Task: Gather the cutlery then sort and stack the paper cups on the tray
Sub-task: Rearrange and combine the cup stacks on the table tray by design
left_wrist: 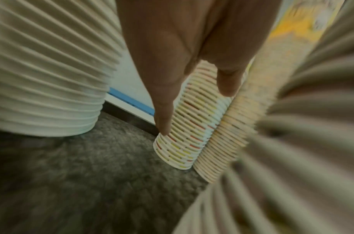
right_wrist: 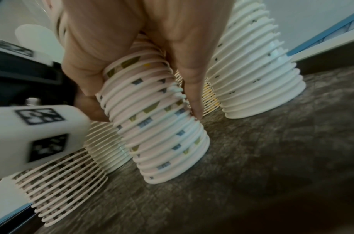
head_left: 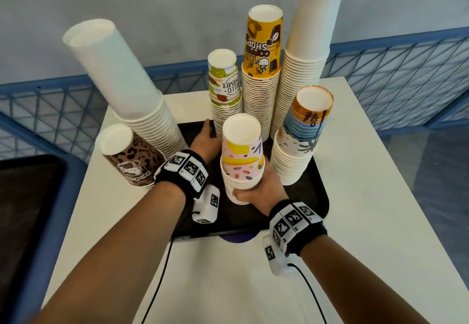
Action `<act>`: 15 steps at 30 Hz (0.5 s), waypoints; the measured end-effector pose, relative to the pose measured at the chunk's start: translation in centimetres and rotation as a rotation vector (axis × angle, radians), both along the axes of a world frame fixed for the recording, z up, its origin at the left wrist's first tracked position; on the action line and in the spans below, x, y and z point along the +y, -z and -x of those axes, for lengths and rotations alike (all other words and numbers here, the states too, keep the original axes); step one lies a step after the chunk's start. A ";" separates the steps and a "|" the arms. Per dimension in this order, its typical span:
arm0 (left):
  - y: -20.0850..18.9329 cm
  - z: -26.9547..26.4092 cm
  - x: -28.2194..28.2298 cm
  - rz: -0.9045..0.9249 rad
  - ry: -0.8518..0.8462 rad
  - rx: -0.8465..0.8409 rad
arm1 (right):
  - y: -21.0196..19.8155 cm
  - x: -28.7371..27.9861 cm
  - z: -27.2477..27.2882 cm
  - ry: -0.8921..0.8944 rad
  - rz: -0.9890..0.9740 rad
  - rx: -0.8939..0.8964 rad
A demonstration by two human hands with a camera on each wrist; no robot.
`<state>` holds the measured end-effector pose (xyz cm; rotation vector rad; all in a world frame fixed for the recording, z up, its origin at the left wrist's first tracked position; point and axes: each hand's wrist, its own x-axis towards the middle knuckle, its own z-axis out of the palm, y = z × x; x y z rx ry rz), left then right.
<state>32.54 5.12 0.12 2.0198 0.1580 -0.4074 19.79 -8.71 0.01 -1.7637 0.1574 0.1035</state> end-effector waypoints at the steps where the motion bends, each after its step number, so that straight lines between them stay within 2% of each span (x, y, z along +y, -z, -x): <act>1: -0.8 1.4 0.0 0.095 -0.027 0.043 | 0.1 0.0 0.0 0.005 0.001 -0.005; 3: -1.5 4.5 0.9 0.244 -0.090 0.084 | 0.1 0.1 -0.1 0.005 0.023 -0.003; 7: -2.5 10.7 2.8 0.232 -0.127 0.162 | 0.2 0.4 0.0 0.036 0.068 -0.027; 10: -2.2 14.5 5.0 0.163 -0.124 0.162 | 0.2 0.6 0.1 0.052 0.095 -0.034; 14: -1.2 16.7 8.7 -0.147 -0.309 0.025 | 0.0 0.8 0.2 0.062 0.090 -0.038; 15: -1.2 16.7 9.3 -0.176 -0.367 -0.003 | 0.1 0.8 0.2 0.067 0.088 -0.038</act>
